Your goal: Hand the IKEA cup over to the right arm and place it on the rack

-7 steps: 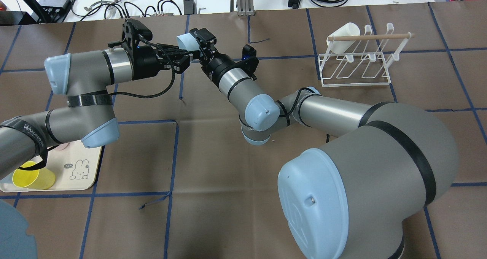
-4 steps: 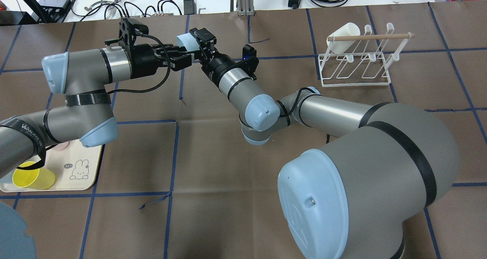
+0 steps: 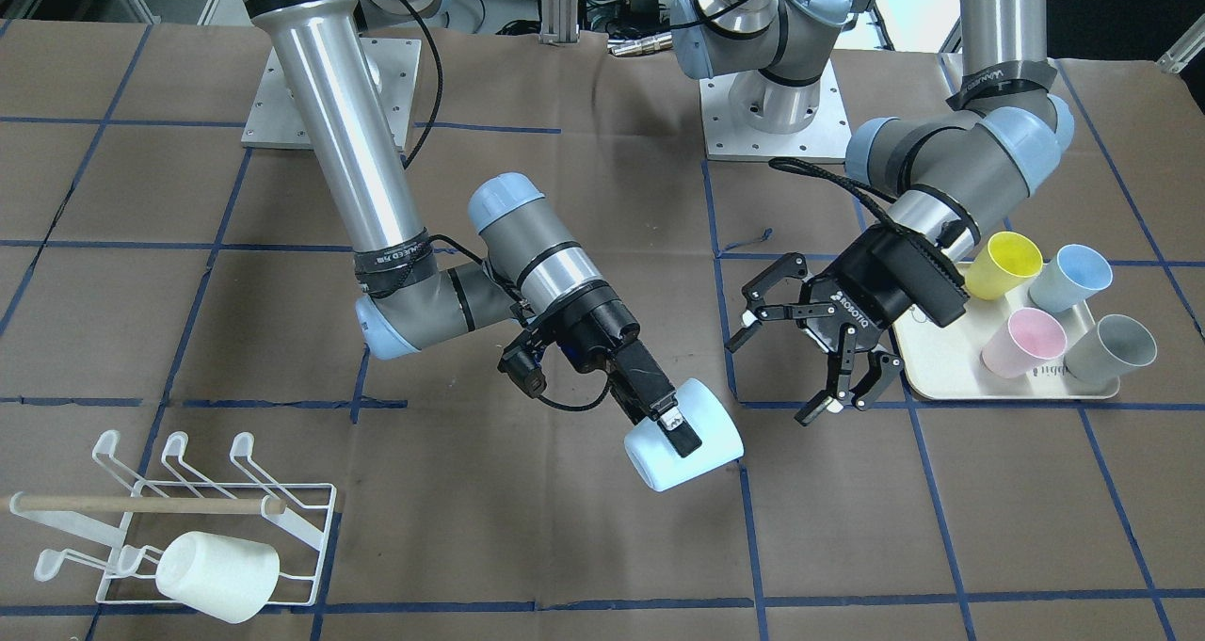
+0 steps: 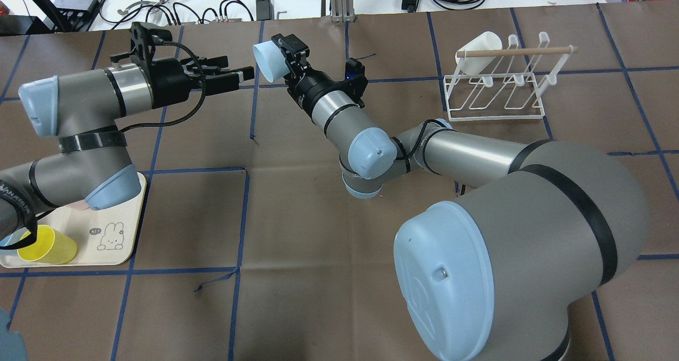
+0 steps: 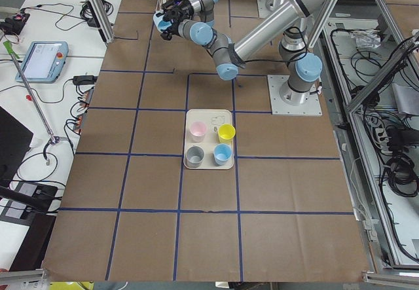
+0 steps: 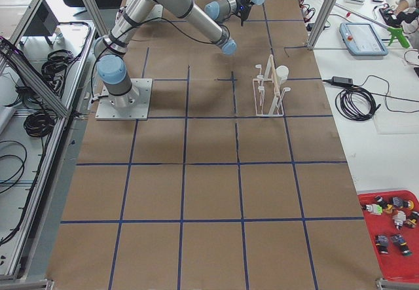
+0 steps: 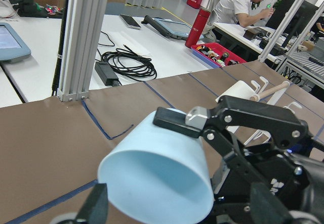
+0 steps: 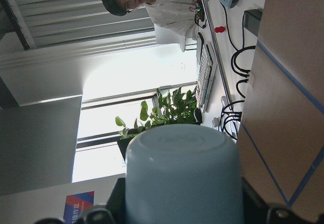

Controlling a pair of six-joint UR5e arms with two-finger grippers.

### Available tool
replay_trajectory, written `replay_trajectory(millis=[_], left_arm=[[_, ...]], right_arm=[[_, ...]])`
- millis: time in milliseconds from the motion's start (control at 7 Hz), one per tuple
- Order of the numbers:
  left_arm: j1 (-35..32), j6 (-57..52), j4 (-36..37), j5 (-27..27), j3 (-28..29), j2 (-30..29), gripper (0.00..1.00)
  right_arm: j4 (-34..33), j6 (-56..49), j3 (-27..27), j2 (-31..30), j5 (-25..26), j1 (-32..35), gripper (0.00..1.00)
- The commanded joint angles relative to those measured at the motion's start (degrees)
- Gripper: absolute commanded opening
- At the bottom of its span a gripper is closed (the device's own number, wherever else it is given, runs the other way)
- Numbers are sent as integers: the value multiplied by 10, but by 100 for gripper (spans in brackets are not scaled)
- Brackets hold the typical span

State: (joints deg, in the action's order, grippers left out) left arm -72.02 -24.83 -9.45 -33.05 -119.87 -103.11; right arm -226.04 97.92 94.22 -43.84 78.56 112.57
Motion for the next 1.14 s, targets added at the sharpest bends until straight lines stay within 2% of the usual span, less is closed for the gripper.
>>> replay_trajectory(millis=[0,143,286,429,571,857,1000], left_arm=[[59,0,-15,-1,-37,37,99],[64,2,-35,-14,-31,41,100],[58,19,-83,-100,-6,56,99],[47,108,-143,-131,50,59,99],[17,135,-239,-181,114,58,99],[-67,216,-468,-358,256,42,100],[-100,273,-561,-414,319,19,100]], right_arm=[[-3,-6,5,-5,-30,-29,36],[-6,-9,6,-7,-53,-44,29],[-19,-9,10,-10,-55,-59,26],[-39,-28,34,-22,-58,-81,25],[-43,-133,67,-50,-79,-108,22],[-42,-353,118,-93,-79,-147,22],[-40,-413,128,-99,-79,-154,17]])
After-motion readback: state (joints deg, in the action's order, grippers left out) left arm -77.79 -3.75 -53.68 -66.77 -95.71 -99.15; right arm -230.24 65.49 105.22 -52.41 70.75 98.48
